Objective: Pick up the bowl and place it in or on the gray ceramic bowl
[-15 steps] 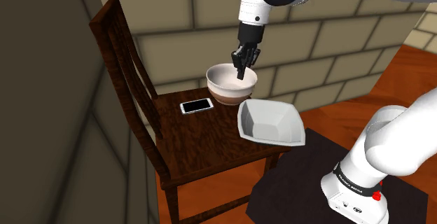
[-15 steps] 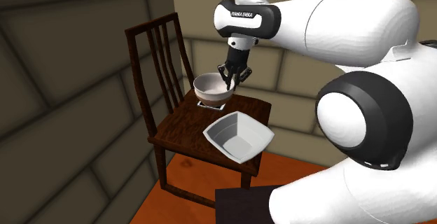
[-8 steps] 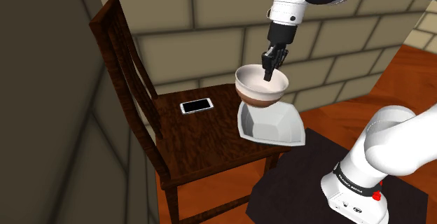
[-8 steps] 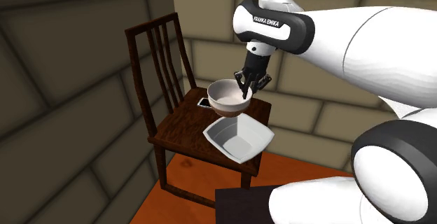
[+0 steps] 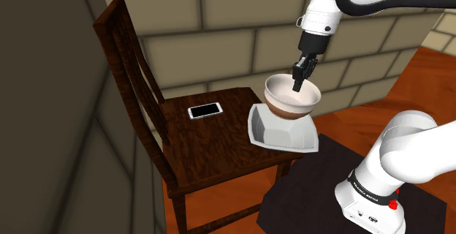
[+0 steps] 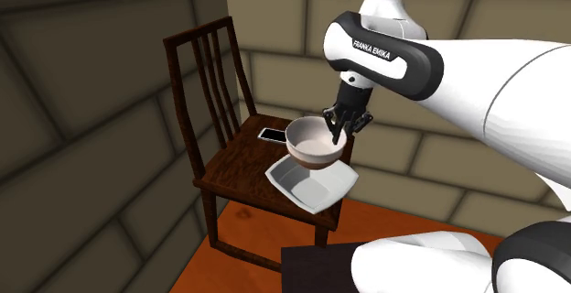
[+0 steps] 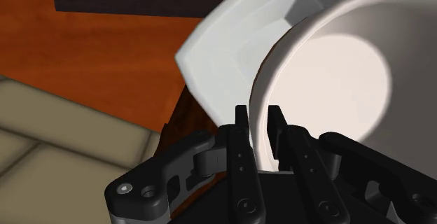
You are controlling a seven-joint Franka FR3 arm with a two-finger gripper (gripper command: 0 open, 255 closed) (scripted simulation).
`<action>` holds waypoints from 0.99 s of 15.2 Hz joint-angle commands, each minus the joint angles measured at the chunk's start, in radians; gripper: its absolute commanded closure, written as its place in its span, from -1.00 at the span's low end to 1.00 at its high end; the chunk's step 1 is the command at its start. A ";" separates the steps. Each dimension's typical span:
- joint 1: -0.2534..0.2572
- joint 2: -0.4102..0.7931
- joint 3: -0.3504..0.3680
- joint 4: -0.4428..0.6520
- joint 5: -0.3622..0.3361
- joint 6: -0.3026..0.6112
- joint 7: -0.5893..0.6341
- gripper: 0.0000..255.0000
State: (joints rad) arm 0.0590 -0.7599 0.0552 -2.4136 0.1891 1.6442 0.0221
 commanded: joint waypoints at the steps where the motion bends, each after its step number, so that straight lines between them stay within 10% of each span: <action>1: 0.000 -0.005 0.002 -0.031 0.002 0.027 -0.004 1.00; 15: 0.003 -0.011 0.011 -0.172 0.013 0.160 -0.023 1.00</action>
State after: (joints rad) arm 0.0618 -0.7707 0.0661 -2.5841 0.2022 1.8027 -0.0006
